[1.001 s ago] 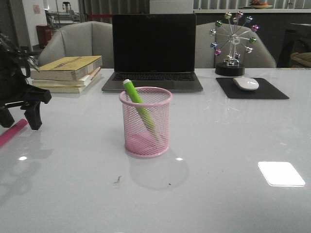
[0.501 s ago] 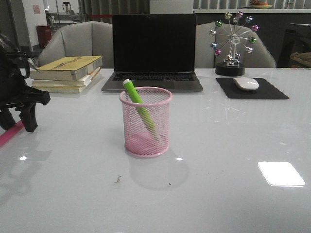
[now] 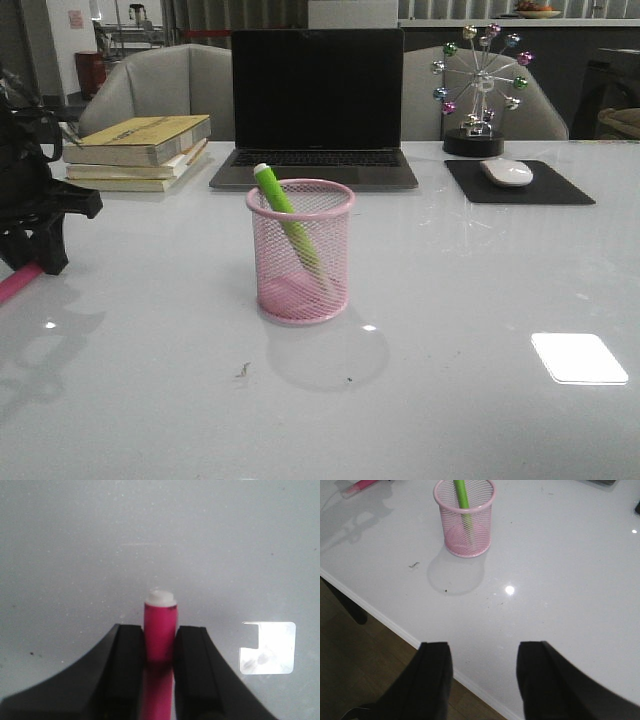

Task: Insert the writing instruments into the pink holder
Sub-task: 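Lower the left gripper onto the pink marker and grasp it, then lift the pink marker upright and carry it over the holder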

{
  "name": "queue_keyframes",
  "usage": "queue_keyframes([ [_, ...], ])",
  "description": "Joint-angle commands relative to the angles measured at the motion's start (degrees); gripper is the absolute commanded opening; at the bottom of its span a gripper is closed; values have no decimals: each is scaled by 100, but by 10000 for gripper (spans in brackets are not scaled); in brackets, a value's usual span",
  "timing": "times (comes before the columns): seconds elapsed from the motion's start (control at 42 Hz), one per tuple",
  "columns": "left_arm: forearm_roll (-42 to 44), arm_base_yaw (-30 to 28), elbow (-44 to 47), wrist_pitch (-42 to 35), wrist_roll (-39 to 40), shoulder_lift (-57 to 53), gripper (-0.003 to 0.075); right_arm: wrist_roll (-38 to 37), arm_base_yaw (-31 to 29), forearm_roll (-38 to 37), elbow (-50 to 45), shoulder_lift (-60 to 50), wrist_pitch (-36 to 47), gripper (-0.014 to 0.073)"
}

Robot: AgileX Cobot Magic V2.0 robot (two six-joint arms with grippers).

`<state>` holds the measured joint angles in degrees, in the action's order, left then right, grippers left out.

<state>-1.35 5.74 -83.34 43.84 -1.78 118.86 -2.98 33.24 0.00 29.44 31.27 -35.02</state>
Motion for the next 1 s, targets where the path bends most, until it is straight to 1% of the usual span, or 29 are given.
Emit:
queue_keyframes([
  [0.0,-6,-5,-138,-7,48,-237,173,37,-3,0,159,4,404,426],
  [0.262,-6,-5,-71,-74,48,-429,96,37,-3,0,159,4,404,426],
  [0.358,-57,8,180,-318,48,-803,91,37,-3,0,159,4,404,426],
  [0.548,-193,8,1069,-1255,48,-2039,91,37,-3,0,159,4,404,426],
  [0.644,-204,75,1588,-1878,48,-2815,91,37,-3,0,159,4,404,426],
  [0.787,-204,375,2426,-2990,48,-4019,91,37,-3,0,159,4,404,426],
  [0.906,-204,867,3106,-4266,48,-4847,91,37,-3,0,159,4,404,426],
  [0.977,-213,1246,3408,-5020,48,-5140,91,37,-3,0,159,4,404,426],
])
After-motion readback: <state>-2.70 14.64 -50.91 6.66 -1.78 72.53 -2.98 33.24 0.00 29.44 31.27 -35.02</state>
